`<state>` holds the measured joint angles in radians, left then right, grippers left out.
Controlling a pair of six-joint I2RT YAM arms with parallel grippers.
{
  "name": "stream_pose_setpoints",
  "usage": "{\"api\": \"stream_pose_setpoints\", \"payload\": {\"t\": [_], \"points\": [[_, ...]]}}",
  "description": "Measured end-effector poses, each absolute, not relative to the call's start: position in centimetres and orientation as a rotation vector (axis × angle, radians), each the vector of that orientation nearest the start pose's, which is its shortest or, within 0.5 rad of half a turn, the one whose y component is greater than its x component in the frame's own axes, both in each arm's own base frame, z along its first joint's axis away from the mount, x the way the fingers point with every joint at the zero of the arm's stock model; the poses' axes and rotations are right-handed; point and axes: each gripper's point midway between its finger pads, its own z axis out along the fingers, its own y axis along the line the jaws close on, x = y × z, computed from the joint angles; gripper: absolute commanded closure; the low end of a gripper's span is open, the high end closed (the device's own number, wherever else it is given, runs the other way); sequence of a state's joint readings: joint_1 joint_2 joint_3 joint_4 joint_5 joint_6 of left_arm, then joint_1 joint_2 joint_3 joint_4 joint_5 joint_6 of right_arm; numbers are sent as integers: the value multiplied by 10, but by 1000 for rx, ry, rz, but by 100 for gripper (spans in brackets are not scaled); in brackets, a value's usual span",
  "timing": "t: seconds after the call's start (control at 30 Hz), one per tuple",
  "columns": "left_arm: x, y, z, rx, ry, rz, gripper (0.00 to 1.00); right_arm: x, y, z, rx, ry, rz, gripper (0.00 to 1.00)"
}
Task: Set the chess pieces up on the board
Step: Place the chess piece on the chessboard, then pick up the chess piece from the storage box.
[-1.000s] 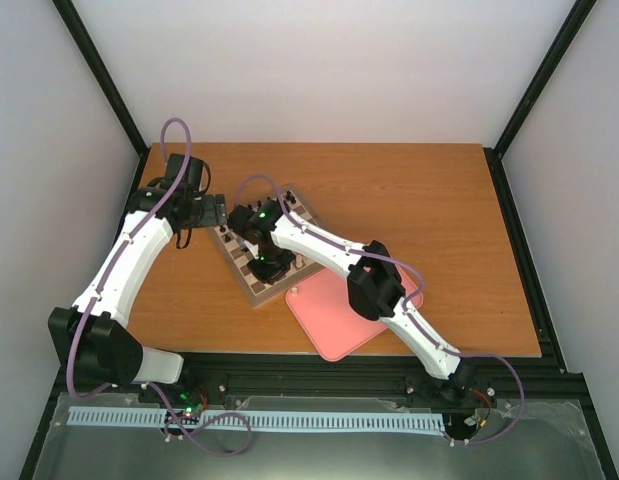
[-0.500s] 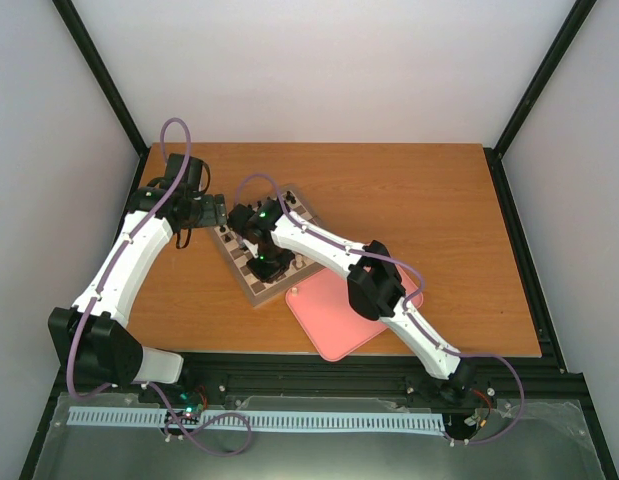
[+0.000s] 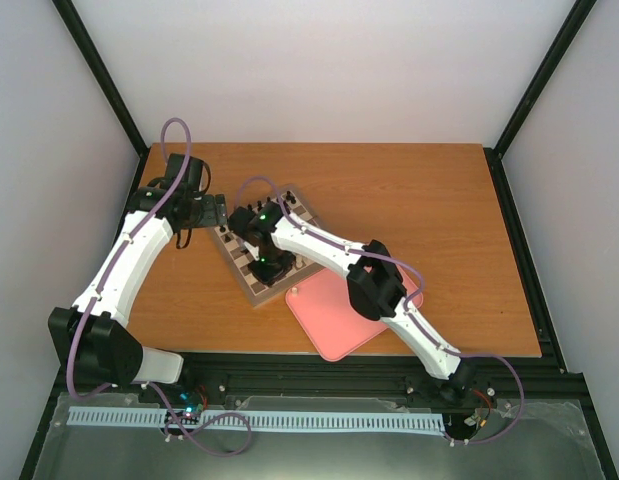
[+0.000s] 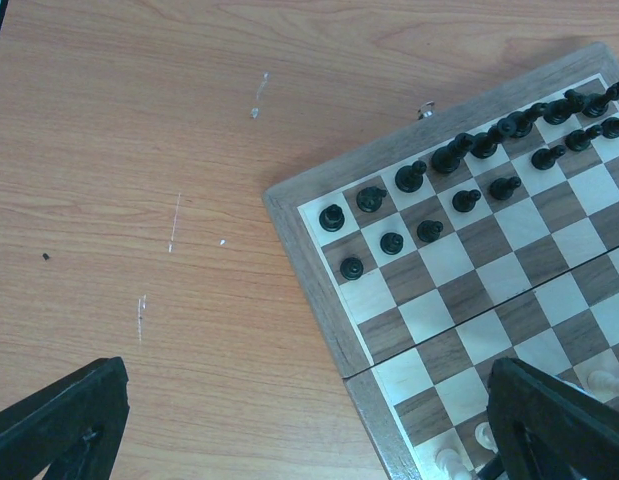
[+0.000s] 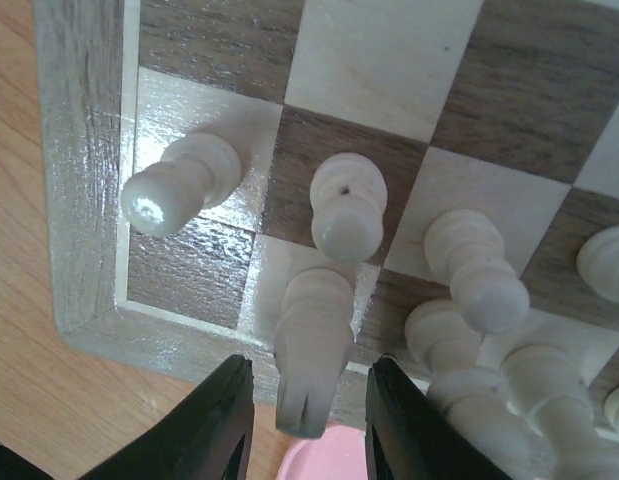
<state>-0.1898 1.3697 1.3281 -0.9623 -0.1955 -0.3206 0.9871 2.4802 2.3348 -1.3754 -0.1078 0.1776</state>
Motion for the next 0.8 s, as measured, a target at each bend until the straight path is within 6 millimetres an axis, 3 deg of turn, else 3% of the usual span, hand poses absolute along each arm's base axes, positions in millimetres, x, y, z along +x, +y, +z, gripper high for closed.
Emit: {"api": "stream_pose_setpoints", "payload": {"t": [0.17, 0.37, 0.5, 0.6, 0.8], "points": [[345, -32, 217, -239, 2535, 53, 0, 254, 420, 66, -1244, 2879, 203, 65], [345, -33, 217, -238, 2538, 53, 0, 251, 414, 105, -1225, 2824, 254, 66], [346, -33, 215, -238, 2543, 55, 0, 240, 397, 126, -1212, 2815, 258, 69], [347, -33, 212, -237, 2552, 56, 0, 229, 379, 125, -1215, 2845, 231, 70], [348, -34, 208, -235, 2565, 54, 0, 215, 362, 93, -1238, 2935, 165, 70]]}}
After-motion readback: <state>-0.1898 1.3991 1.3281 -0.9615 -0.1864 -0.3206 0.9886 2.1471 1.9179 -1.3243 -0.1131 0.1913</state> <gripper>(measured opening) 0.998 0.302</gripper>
